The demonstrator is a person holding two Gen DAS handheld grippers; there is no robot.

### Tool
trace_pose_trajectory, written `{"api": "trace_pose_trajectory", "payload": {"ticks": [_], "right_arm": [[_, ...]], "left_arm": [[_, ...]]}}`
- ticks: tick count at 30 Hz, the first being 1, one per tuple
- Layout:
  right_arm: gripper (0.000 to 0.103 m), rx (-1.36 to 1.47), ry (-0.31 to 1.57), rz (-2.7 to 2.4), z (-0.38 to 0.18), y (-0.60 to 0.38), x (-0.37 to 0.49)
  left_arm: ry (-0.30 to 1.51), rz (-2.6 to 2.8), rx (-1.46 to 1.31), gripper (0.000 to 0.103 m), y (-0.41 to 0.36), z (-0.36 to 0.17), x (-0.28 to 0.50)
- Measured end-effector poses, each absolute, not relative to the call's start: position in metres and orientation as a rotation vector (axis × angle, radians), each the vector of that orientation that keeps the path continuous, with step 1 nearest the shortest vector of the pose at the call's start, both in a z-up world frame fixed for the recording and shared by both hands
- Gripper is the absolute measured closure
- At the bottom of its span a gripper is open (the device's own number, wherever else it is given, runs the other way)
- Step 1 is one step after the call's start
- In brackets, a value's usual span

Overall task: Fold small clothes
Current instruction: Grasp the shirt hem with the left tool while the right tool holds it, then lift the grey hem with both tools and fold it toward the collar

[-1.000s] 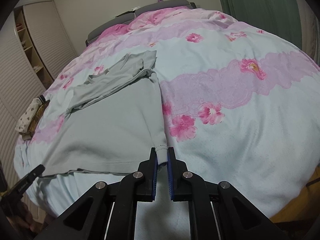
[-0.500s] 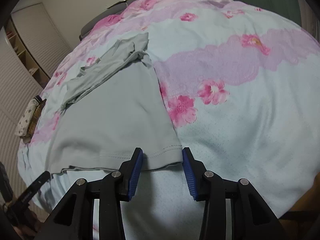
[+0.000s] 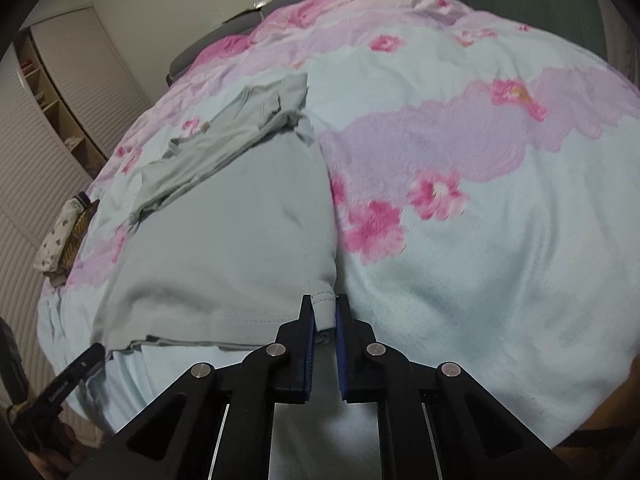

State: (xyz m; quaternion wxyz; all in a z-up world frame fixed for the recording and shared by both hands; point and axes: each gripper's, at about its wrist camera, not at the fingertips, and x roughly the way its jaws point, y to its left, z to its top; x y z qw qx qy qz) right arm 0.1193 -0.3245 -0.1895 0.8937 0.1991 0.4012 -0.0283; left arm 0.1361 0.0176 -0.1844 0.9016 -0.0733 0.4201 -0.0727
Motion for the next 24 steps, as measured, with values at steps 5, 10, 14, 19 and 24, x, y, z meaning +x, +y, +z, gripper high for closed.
{"api": "trace_pose_trajectory", "payload": {"ticks": [5, 10, 14, 19, 24], "right_arm": [[0.093, 0.399, 0.766, -0.061, -0.168, -0.325, 0.117], [0.093, 0.392, 0.725, -0.046, -0.151, -0.325, 0.123], [0.093, 0.383, 0.695, -0.035, -0.137, -0.326, 0.129], [0.093, 0.380, 0.652, -0.025, -0.120, -0.328, 0.142], [0.093, 0.385, 0.615, -0.020, -0.104, -0.332, 0.161]], "left_arm": [[0.802, -0.130, -0.161, 0.095, 0.025, -0.164, 0.139], [0.750, -0.127, -0.161, 0.095, 0.025, -0.145, 0.149], [0.716, -0.129, -0.160, 0.095, 0.026, -0.131, 0.160], [0.691, -0.133, -0.164, 0.095, 0.024, -0.119, 0.178], [0.657, -0.141, -0.169, 0.095, 0.020, -0.104, 0.201]]}}
